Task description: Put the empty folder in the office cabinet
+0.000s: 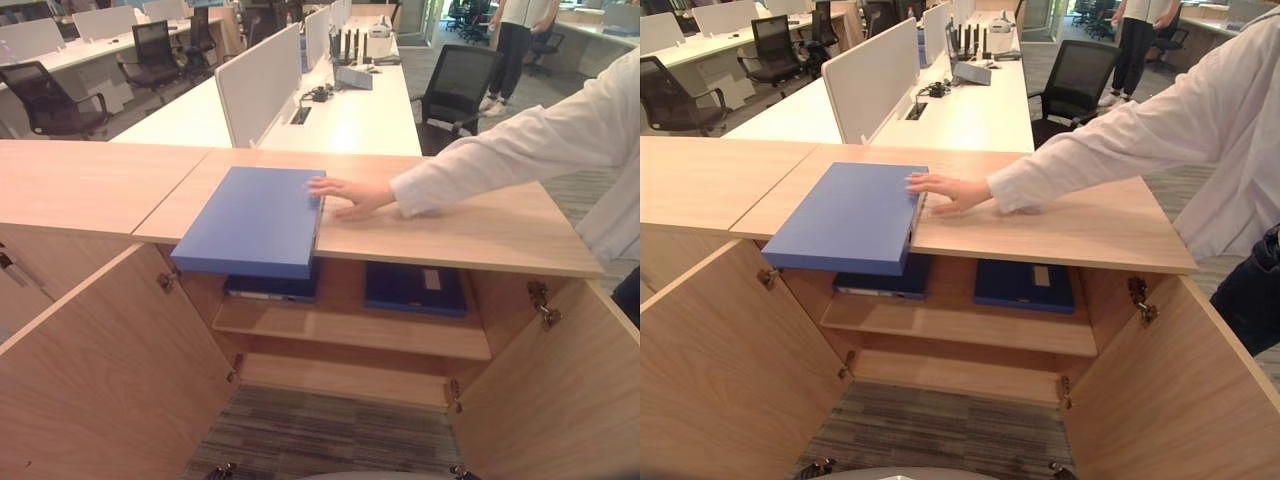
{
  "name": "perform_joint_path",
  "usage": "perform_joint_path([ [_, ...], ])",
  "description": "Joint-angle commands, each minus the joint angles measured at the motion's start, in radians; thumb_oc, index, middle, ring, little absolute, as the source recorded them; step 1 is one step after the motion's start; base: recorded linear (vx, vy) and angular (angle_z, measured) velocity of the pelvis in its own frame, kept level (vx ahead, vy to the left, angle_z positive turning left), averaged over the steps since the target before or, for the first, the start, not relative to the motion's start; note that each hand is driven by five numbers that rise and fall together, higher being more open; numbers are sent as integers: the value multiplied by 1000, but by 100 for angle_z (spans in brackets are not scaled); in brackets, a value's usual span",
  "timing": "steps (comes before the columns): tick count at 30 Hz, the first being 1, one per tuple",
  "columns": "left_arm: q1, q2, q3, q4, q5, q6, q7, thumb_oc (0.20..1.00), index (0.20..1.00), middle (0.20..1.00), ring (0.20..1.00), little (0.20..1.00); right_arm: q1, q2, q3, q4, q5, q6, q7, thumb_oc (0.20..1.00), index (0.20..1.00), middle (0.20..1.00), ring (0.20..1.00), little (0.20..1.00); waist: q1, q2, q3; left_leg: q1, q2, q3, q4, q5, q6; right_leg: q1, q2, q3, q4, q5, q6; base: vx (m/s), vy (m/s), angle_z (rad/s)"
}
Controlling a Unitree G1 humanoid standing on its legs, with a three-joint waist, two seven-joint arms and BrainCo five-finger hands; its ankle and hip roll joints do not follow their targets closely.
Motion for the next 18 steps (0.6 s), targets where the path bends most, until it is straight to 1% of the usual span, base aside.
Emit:
perform_joint_path([
  [1,-101,-13,17,47,-9,-13,7,1000,1000,1000,1000,1000,-74,10,18,37,-33,2,-2,1000,1000,1000,1000,1000,29,-10,32,58,42,16,12,-100,-46,-73,-73,28,22,69,101,0,0,0],
  [10,-109,-10,12,37,-14,-17,17,1000,1000,1000,1000,1000,-79,13,20,38,-31,3,-2,1000,1000,1000,1000,1000,29,-13,32,51,42,16,12,-99,-46,-73,-74,28,16,71,102,0,0,0],
  [14,-128,8,14,0,-22,-39,48,1000,1000,1000,1000,1000,-78,14,22,39,-28,1,-9,1000,1000,1000,1000,1000,31,-14,34,49,40,16,12,-99,-47,-74,-76,27,14,73,104,0,0,0],
  [16,-171,101,50,-79,-32,-71,108,1000,1000,1000,1000,1000,-81,7,16,38,-22,-6,-18,1000,1000,1000,1000,1000,36,-15,35,46,39,11,12,-97,-48,-75,-76,24,14,75,106,0,0,0],
  [17,-169,147,59,-154,4,-83,157,1000,1000,1000,1000,1000,-82,2,5,34,-9,-7,-18,1000,1000,1000,1000,1000,42,-15,38,45,38,9,12,-95,-49,-75,-77,21,15,77,107,-53,1,3],
  [18,-142,172,67,-259,46,-94,196,1000,1000,1000,1000,1000,-80,-1,-3,26,-11,-18,-32,1000,1000,1000,1000,1000,49,-19,45,34,34,5,12,-81,-48,-85,-80,19,20,84,107,-65,-9,4],
])
